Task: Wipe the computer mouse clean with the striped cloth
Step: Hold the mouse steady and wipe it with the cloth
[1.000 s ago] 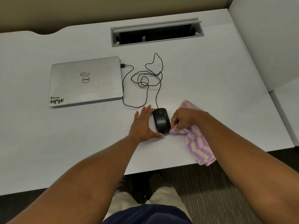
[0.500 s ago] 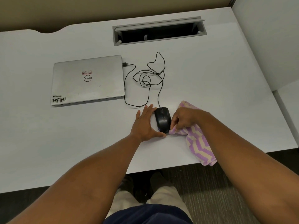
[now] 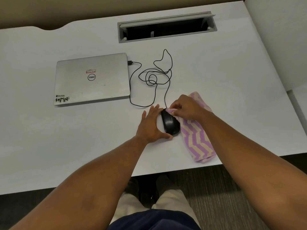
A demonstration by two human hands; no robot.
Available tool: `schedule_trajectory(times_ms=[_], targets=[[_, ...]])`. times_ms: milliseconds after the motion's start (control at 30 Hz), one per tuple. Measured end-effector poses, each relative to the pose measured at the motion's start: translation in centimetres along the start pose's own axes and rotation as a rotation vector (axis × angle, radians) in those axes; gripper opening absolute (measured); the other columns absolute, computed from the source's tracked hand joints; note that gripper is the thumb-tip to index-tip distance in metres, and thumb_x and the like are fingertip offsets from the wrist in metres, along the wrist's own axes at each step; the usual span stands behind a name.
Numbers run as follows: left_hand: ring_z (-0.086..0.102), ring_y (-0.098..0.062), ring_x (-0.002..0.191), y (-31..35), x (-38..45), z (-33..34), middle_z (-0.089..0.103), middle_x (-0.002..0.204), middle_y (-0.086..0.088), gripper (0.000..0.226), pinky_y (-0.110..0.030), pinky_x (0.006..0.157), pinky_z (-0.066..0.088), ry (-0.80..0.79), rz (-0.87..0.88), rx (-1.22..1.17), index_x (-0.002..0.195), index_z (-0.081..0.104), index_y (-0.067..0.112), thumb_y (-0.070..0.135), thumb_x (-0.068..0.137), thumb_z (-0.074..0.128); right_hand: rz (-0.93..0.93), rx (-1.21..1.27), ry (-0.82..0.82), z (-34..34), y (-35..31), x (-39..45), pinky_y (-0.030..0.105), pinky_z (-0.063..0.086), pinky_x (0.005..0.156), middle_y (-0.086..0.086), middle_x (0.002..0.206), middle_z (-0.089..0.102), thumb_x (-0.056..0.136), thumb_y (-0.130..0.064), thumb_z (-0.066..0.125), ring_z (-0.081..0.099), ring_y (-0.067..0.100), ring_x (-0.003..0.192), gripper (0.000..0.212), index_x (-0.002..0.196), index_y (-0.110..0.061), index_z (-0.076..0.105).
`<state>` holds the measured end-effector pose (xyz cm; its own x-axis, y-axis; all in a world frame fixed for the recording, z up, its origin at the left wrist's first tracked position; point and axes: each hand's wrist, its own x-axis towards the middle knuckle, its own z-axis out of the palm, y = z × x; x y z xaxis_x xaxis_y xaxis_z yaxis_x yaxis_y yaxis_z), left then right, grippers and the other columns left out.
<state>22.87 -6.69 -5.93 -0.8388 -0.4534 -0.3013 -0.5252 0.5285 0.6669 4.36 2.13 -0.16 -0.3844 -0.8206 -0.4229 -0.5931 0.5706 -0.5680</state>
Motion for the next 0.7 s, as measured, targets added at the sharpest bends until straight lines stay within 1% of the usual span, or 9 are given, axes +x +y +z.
schedule_trajectory(times_ms=[33, 167, 300, 433, 533, 633, 700], targets=[[0.002, -0.011, 0.152, 0.0, 0.0, 0.0, 0.015, 0.164, 0.005, 0.123, -0.038, 0.123, -0.006, 0.001, 0.003, -0.003, 0.152, 0.025, 0.026, 0.063, 0.053, 0.087, -0.003, 0.001, 0.008, 0.1, 0.1, -0.1, 0.034, 0.053, 0.087, 0.008, 0.109, 0.061, 0.083, -0.033, 0.069, 0.06, 0.02, 0.097, 0.028, 0.107, -0.018, 0.074], [-0.001, -0.01, 0.152, -0.2, 0.0, 0.2, 0.013, 0.165, 0.005, 0.125, -0.038, 0.123, -0.008, 0.002, 0.01, -0.001, 0.153, 0.022, 0.026, 0.066, 0.053, 0.085, -0.011, -0.038, 0.006, 0.1, 0.1, -0.3, 0.028, 0.047, 0.084, 0.008, 0.11, 0.056, 0.085, -0.029, 0.067, 0.057, 0.021, 0.102, 0.027, 0.111, -0.02, 0.071], [-0.001, -0.01, 0.152, -0.1, 0.0, 0.2, 0.012, 0.165, 0.006, 0.128, -0.04, 0.123, -0.008, -0.005, -0.001, -0.004, 0.154, 0.021, 0.025, 0.072, 0.052, 0.082, 0.015, -0.068, 0.003, 0.1, -0.5, -0.3, 0.032, 0.05, 0.087, 0.009, 0.113, 0.057, 0.087, -0.03, 0.066, 0.057, 0.022, 0.104, 0.028, 0.113, -0.021, 0.069], [-0.001, -0.011, 0.152, 0.0, 0.0, 0.3, 0.012, 0.165, 0.005, 0.127, -0.04, 0.123, -0.008, 0.006, -0.002, 0.002, 0.154, 0.022, 0.025, 0.073, 0.052, 0.081, 0.044, -0.079, -0.004, 0.1, -0.9, -0.2, 0.035, 0.053, 0.088, 0.009, 0.114, 0.062, 0.088, -0.031, 0.064, 0.06, 0.024, 0.102, 0.029, 0.114, -0.02, 0.068], [-0.001, -0.011, 0.152, 0.0, 0.1, 0.4, 0.012, 0.165, 0.005, 0.126, -0.04, 0.123, -0.007, 0.008, -0.005, 0.006, 0.154, 0.023, 0.025, 0.072, 0.053, 0.081, 0.048, -0.143, -0.029, 0.2, -1.3, 0.1, 0.031, 0.05, 0.082, 0.008, 0.113, 0.064, 0.091, -0.031, 0.059, 0.059, 0.023, 0.099, 0.027, 0.114, -0.02, 0.067], [0.0, -0.011, 0.152, 0.0, 0.1, 0.5, 0.013, 0.165, 0.005, 0.126, -0.041, 0.123, -0.007, 0.008, -0.009, -0.009, 0.153, 0.024, 0.025, 0.071, 0.052, 0.083, 0.018, -0.223, -0.053, 0.5, -2.2, 0.5, 0.031, 0.046, 0.075, 0.006, 0.104, 0.061, 0.092, -0.035, 0.056, 0.058, 0.023, 0.097, 0.027, 0.107, -0.018, 0.069], [0.001, -0.011, 0.152, 0.0, 0.2, 0.5, 0.014, 0.165, 0.005, 0.125, -0.041, 0.123, -0.007, 0.009, -0.009, -0.006, 0.153, 0.025, 0.025, 0.071, 0.052, 0.083, -0.008, -0.271, -0.096, 0.5, -2.7, 0.8, 0.029, 0.042, 0.074, 0.005, 0.104, 0.062, 0.092, -0.034, 0.056, 0.058, 0.023, 0.099, 0.026, 0.108, -0.018, 0.07]])
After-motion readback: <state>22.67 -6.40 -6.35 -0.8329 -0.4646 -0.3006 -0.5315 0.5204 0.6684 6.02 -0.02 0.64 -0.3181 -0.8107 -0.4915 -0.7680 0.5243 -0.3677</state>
